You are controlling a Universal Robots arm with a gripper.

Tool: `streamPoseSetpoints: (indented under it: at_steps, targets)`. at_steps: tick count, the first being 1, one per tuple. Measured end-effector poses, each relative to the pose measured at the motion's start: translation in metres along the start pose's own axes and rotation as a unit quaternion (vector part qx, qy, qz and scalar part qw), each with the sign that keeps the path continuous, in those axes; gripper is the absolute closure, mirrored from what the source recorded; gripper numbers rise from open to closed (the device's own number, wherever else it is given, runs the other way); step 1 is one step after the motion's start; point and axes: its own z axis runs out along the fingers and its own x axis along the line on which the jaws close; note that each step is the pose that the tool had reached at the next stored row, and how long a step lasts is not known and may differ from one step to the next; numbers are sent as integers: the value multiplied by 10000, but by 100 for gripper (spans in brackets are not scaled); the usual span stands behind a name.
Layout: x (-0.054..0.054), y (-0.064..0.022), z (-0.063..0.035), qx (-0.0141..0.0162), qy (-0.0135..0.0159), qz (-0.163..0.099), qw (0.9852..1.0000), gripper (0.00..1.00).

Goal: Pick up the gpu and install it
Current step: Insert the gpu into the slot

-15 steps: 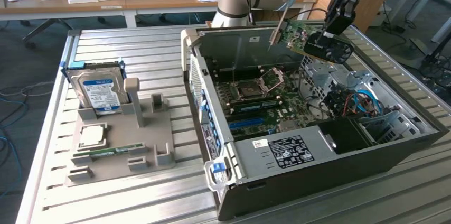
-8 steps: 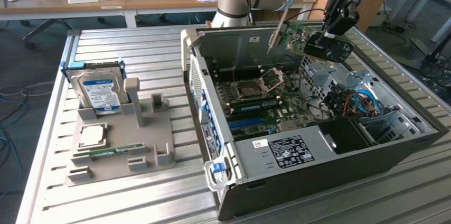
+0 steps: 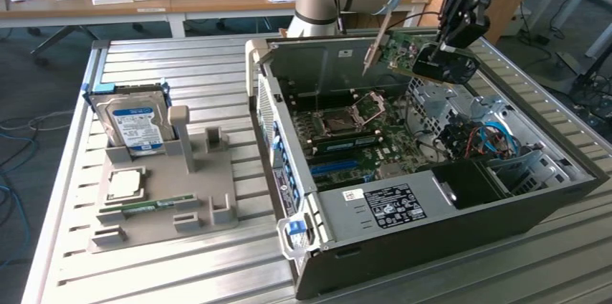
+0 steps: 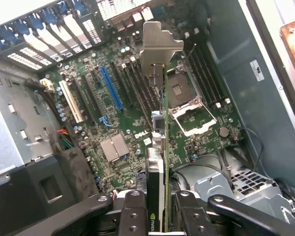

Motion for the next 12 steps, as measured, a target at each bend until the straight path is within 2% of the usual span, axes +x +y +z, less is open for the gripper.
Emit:
streamPoseSetpoints:
  at_steps: [6,12]
  targets:
    - [1,1,0,4,19,-110,9999,74]
    - [0,1,1,0,37,-368,9993,74]
